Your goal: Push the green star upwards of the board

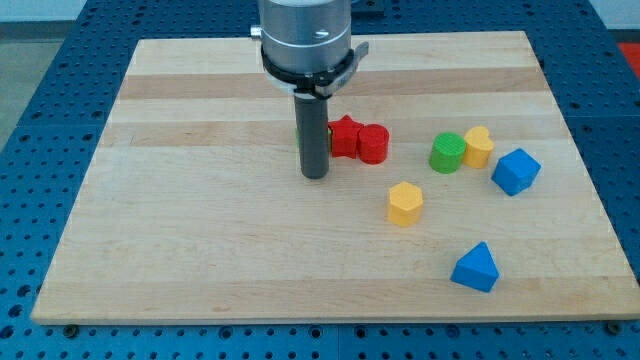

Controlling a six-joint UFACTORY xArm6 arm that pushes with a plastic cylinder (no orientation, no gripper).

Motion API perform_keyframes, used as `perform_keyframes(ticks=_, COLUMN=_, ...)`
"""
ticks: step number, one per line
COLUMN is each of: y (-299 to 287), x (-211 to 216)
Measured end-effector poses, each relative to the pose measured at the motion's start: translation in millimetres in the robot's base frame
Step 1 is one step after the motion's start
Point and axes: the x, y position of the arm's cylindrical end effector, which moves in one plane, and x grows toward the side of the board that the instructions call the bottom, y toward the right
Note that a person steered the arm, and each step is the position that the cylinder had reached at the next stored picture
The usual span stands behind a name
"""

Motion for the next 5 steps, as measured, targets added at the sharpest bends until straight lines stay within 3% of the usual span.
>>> perform_keyframes(ticks=5, y=-39.3, x=-94.9)
